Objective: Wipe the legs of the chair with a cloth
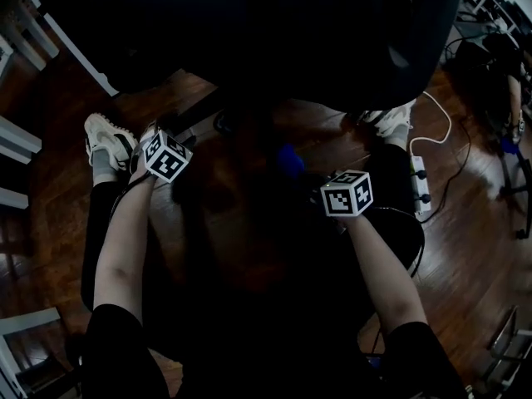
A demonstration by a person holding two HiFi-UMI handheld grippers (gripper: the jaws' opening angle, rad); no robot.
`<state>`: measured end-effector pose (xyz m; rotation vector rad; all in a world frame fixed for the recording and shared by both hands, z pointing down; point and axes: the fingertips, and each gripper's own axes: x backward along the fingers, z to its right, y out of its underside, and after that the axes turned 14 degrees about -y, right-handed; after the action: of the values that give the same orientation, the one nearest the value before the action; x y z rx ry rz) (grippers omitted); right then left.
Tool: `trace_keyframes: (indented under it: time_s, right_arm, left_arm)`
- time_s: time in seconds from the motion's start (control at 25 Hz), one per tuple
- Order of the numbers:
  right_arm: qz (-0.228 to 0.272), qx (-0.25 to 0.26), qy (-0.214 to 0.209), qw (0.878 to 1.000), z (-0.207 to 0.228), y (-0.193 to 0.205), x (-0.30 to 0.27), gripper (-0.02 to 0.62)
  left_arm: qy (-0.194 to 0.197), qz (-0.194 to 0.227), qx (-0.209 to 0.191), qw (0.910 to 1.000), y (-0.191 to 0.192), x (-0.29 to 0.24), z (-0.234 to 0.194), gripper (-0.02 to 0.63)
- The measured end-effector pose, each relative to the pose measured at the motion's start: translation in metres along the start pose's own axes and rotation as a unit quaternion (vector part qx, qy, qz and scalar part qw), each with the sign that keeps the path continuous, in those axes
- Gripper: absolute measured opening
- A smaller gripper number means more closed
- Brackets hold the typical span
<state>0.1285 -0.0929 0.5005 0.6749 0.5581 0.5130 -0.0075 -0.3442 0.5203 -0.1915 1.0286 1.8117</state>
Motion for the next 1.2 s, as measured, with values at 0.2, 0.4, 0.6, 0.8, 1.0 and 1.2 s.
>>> trace_keyframes:
  time_s: [0.2, 0.4, 0.6, 0.8, 1.0, 1.2]
  right_arm:
    - [0.02, 0.001, -0.032, 0.999, -0.011, -0.006, -0.032, 0.075]
    - [0.029, 0.017, -0.043, 0.999, -0.025, -0.01, -0.07, 0.075]
    - [0.025, 0.026, -0.054, 0.998, -0.041, -0.018, -0.114, 0.075]
    - [-0.002, 0.017, -0.042, 0.999, -0.031, -0.017, -0.147, 0.072]
    - [-0.006, 0.027, -0.032, 0.999, -0.016, -0.03, -0.148, 0.075]
    - [0.066, 0.007, 0.049, 0.997, 0.035, -0.082, -0.137, 0.075]
  left_arm:
    - [-0.001, 0.023, 0.103, 0.9944, 0.009, 0.057, 0.029, 0.305]
    - [0.1, 0.06, 0.3, 0.9469, -0.022, 0.119, 0.087, 0.307]
    - [0.103, 0.063, 0.32, 0.9398, -0.039, 0.142, 0.109, 0.321]
    - [0.072, 0.022, 0.32, 0.9444, -0.019, 0.126, 0.096, 0.324]
    - [0.058, -0.002, 0.311, 0.9487, -0.003, 0.126, 0.087, 0.324]
    - [0.045, -0.031, 0.313, 0.9481, 0.012, 0.119, 0.086, 0.318]
